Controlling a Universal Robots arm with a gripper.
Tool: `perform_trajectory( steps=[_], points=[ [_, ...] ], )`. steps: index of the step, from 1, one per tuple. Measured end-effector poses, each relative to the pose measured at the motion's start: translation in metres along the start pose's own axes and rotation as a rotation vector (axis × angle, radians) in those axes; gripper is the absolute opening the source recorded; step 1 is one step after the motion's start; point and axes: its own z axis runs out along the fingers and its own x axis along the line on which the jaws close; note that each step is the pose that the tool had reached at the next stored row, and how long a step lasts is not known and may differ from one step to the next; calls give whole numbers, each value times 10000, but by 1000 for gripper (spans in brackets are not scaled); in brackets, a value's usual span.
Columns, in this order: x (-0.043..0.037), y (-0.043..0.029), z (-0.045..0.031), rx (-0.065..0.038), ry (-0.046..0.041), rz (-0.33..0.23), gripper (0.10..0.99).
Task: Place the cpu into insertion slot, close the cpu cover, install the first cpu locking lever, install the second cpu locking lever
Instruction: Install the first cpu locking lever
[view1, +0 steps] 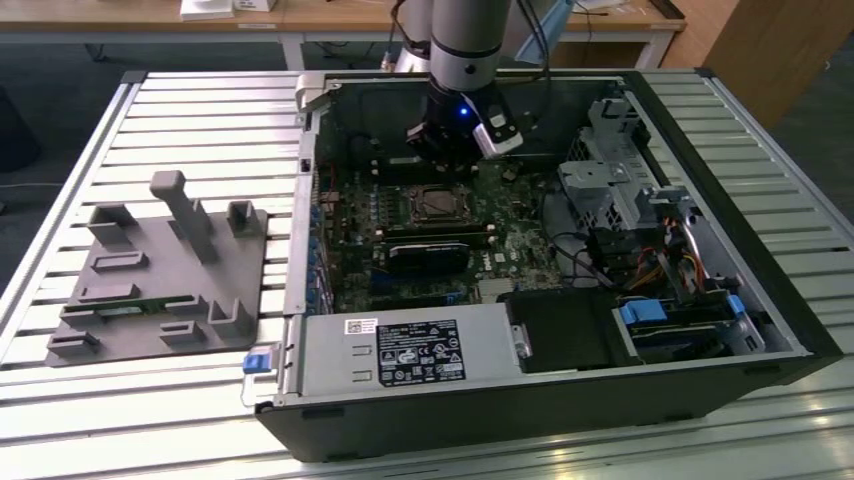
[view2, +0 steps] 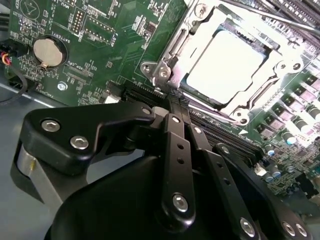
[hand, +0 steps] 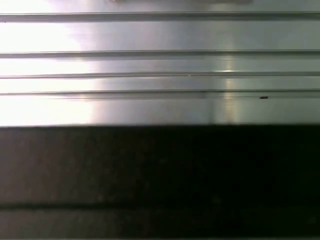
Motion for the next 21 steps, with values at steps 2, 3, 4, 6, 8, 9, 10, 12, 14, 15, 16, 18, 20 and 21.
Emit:
perform_trajectory(
  steps=[2,3,4,6,8,9,10,12,14,15,16,18,20,21],
  points=[
    [0,2,9,70,-2,0,106],
    [-1,5,17,95,-9,-1,106],
    [-1,7,20,137,-9,-1,106],
    [0,13,24,168,-8,-1,106],
    [0,22,32,172,-7,-1,106],
    [-1,24,33,174,-7,-2,106],
    [0,27,33,174,-7,-1,106],
    [-1,29,27,167,-9,-2,106],
    [-1,32,-18,165,-11,-1,106],
    [-1,34,-53,170,-8,-1,106],
    [-1,37,-91,168,-9,-1,106],
    [-1,40,-146,169,-9,0,106],
    [-1,38,-150,168,-9,-2,106],
    [-2,31,-151,169,-8,-2,106]
  ],
)
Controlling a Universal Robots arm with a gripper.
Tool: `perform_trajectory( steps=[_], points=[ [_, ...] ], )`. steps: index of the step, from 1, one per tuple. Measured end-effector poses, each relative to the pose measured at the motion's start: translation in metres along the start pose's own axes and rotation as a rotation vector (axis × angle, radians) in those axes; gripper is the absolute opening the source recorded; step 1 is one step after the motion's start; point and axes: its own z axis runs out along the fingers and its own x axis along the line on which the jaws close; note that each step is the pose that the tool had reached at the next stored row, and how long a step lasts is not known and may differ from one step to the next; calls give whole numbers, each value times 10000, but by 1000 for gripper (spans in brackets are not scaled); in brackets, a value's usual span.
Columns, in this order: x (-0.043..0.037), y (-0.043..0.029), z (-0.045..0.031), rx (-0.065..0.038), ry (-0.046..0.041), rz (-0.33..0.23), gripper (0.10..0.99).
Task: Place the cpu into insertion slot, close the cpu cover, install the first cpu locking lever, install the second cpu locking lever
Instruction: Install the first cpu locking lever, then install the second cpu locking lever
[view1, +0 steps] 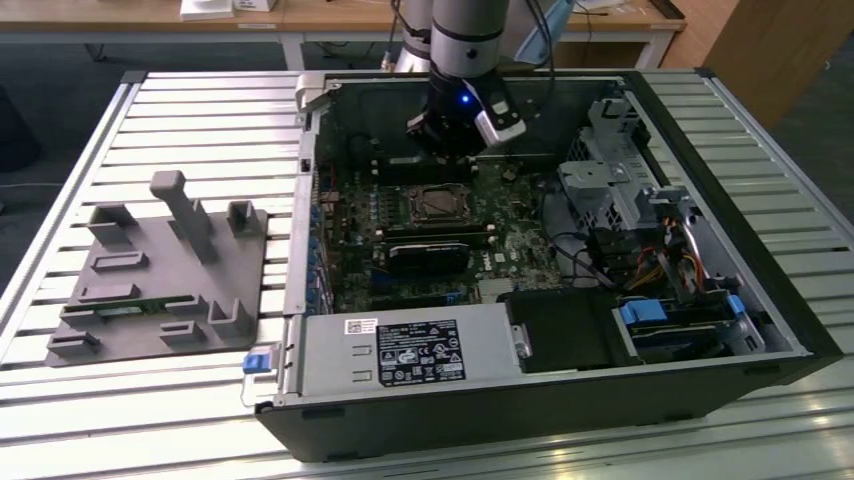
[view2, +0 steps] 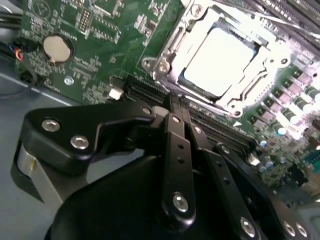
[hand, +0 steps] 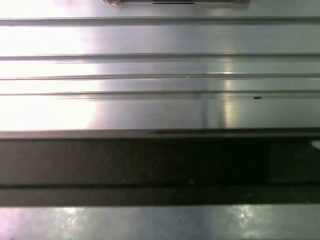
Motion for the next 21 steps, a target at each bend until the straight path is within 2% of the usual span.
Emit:
perform_trajectory(
  steps=[21],
  points=[
    [-2,-73,-4,1,0,1,106]
  ],
)
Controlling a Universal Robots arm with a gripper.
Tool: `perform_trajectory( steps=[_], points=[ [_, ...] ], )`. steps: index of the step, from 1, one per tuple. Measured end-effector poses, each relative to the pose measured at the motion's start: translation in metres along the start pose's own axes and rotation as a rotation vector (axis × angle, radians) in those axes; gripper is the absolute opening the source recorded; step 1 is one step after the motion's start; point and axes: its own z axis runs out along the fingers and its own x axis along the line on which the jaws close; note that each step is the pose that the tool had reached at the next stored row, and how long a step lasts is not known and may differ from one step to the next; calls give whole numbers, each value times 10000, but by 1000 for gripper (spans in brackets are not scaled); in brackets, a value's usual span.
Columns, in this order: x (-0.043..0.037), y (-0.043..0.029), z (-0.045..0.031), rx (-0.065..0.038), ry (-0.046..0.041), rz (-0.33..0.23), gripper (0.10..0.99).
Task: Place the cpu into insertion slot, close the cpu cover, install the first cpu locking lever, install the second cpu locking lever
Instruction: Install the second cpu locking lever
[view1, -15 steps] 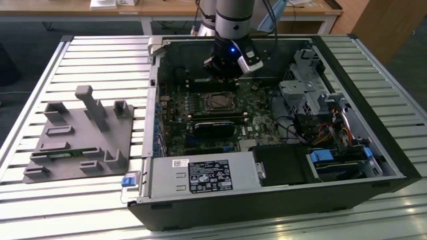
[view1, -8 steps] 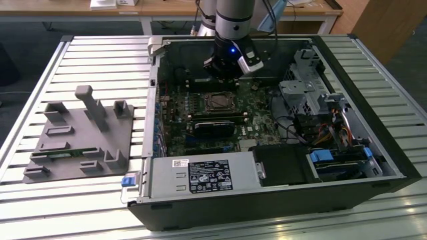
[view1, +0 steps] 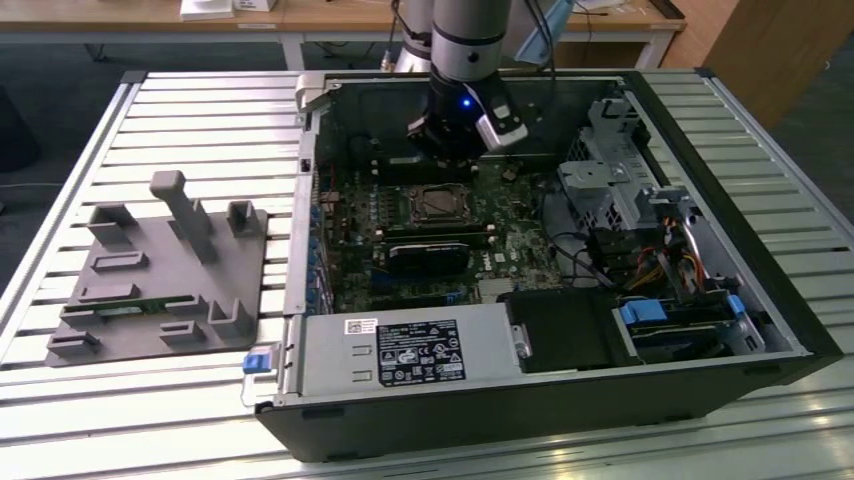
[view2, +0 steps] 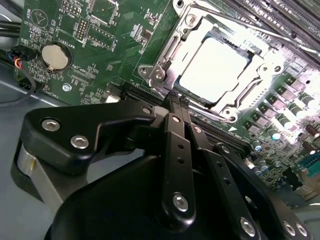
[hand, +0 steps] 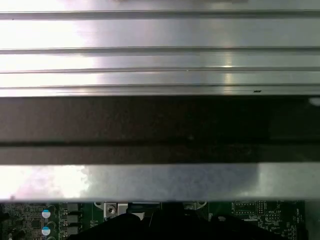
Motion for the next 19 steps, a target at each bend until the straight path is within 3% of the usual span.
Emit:
perform_trajectory(
  steps=[19],
  points=[
    [-4,-141,-7,0,-1,0,106]
  ],
)
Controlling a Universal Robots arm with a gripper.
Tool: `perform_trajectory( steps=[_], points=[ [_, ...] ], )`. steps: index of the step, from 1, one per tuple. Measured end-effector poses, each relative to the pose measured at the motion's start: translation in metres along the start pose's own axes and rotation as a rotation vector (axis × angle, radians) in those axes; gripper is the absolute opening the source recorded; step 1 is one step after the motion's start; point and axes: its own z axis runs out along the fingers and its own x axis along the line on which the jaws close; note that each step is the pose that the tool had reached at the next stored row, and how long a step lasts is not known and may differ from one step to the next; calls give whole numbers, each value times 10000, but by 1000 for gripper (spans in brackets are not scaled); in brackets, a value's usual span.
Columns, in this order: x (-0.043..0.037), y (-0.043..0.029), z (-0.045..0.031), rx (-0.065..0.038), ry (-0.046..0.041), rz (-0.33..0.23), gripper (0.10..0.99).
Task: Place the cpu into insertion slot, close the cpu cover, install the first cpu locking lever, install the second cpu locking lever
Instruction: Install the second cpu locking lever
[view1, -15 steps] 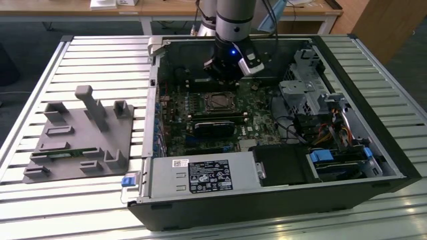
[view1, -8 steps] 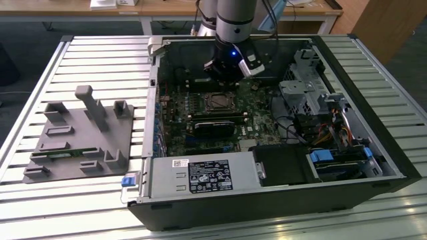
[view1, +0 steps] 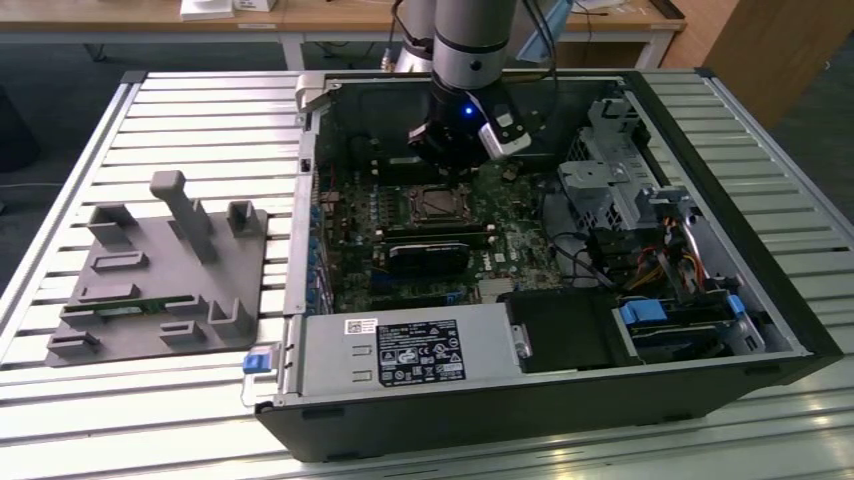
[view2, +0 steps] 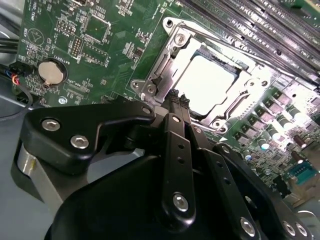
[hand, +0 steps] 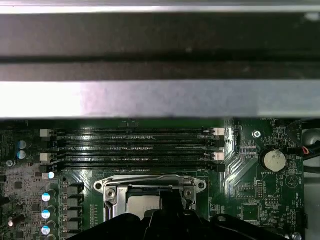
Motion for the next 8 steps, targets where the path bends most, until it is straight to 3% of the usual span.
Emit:
perform_trajectory(
  steps=[8],
  points=[
    [0,-2,0,1,0,0,106]
  ],
)
